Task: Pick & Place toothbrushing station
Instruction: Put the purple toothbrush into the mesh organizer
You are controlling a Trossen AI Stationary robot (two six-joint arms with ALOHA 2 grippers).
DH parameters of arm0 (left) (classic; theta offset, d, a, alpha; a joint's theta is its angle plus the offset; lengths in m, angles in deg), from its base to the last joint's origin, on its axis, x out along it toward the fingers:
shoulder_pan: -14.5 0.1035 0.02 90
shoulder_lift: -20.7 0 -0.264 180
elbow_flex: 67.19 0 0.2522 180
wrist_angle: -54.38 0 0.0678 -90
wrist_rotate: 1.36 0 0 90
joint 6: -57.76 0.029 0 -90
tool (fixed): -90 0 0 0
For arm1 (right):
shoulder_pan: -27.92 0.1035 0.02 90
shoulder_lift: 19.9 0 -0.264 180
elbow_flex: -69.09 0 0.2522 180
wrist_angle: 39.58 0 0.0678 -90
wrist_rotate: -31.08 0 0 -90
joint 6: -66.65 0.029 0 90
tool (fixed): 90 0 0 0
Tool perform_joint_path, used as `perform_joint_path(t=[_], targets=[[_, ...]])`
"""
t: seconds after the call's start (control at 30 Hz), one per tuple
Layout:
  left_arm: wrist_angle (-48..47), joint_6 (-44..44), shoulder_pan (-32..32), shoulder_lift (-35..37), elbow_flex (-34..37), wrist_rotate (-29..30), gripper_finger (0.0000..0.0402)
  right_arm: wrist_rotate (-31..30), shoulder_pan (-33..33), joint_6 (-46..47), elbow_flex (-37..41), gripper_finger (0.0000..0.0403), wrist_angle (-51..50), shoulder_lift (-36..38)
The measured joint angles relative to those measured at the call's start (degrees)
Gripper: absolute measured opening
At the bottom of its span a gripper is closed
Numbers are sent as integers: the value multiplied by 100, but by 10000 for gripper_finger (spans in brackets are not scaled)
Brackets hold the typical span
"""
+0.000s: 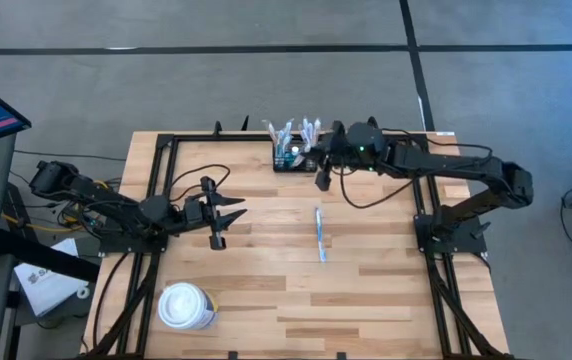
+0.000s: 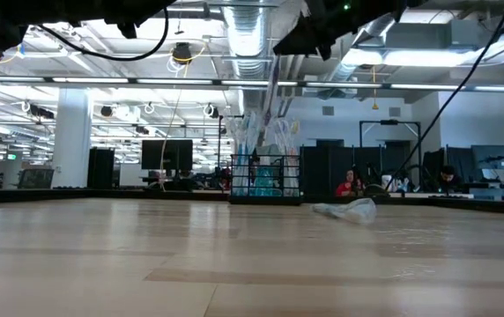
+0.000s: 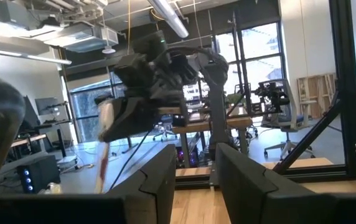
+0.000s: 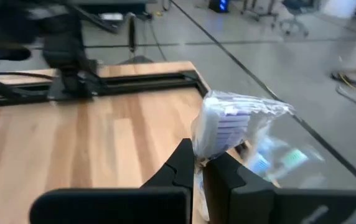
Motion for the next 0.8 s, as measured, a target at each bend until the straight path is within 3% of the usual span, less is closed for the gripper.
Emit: perform_joint_path(t=[0.8], targets=[[-11, 0, 0, 0, 0, 0, 108, 302, -1250, 345, 2, 5, -608, -48]])
